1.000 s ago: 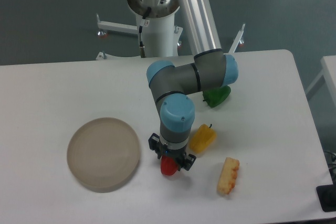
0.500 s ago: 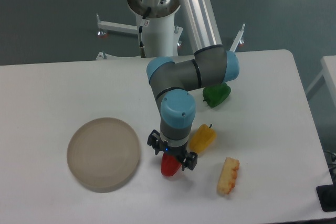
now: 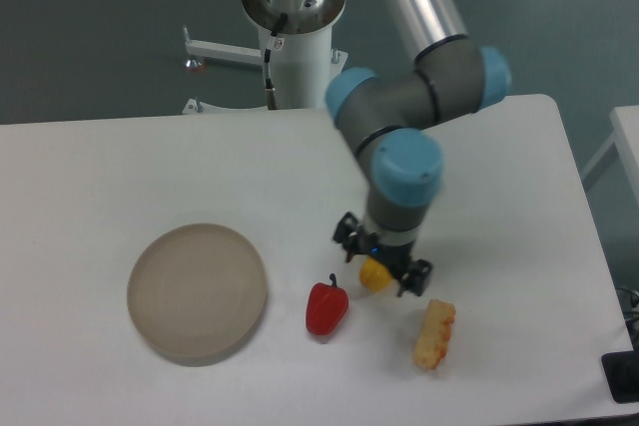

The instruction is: Place the red pepper on the table

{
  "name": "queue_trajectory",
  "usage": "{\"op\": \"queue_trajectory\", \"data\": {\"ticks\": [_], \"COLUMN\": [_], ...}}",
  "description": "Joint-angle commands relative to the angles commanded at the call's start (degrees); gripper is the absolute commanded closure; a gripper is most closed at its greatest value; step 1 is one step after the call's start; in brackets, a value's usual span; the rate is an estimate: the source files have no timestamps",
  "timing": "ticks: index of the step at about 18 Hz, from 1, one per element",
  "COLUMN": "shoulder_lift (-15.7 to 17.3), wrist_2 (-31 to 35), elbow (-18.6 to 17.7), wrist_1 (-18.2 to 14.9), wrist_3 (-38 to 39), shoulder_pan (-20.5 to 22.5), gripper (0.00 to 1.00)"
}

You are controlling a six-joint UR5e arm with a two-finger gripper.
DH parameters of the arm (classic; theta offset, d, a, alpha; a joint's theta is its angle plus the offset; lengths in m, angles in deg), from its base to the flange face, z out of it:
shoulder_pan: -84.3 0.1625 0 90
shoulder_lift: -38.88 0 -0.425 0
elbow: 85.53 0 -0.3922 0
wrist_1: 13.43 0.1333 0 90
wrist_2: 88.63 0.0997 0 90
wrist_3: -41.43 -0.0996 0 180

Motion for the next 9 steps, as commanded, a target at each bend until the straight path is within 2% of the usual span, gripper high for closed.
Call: {"op": "queue_trajectory", "data": {"ticks": [4,9], "shoulder_lift": [-0.09,-0.17], "wrist_2": [0.54,0.45], "elbow": [0.53,0.7], "wrist_1": [0.97,1.41], "wrist_3": [-8.27,-8.63], "shoulder_pan": [3.69,4.58], "gripper": [0.0,0.0]}}
